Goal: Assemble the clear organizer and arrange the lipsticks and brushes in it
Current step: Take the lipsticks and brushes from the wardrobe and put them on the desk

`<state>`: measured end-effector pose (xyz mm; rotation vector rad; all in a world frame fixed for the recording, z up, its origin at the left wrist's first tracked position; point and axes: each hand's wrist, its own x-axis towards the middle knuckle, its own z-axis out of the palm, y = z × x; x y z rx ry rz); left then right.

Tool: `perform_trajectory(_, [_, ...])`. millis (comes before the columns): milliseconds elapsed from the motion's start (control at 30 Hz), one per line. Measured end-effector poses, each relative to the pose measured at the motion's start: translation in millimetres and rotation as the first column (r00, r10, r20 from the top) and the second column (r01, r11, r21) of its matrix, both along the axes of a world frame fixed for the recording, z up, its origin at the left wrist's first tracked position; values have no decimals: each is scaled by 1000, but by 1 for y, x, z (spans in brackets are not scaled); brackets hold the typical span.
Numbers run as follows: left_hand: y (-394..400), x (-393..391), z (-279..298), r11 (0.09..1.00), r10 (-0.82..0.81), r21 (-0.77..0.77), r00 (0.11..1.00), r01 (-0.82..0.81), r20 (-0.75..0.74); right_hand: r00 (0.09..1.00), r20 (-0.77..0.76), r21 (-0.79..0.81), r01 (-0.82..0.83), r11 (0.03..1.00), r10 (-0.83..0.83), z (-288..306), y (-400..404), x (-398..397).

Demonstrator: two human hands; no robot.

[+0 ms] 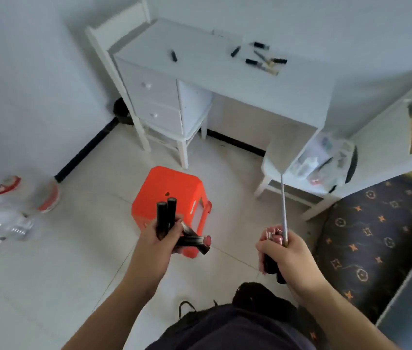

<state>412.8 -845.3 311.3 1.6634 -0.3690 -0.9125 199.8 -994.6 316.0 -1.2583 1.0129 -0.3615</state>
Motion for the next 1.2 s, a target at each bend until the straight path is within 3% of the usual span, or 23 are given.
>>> perform_trajectory(200, [-120,19,-7,997,-69,28,997,68,24,991,27,-12,129,992,-129,-11,-108,12])
perform_trajectory(533, [-328,47,-8,999,40,38,999,-39,-17,1000,-23,-9,20,1000,-20,5,-345,41])
perform_trajectory(733, [-435,94,-7,994,103,34,994,-104,35,994,-102,-23,32,999,-34,3,-455,84])
perform_trajectory(967, [-562,199,-20,995,-2,95,988,-13,151,980,-196,-28,29,999,-34,-31,-550,152])
perform_trajectory(1200, [-691,321,-56,966,-234,185,918,182,321,954,-293,-43,55,998,-65,-64,-632,253])
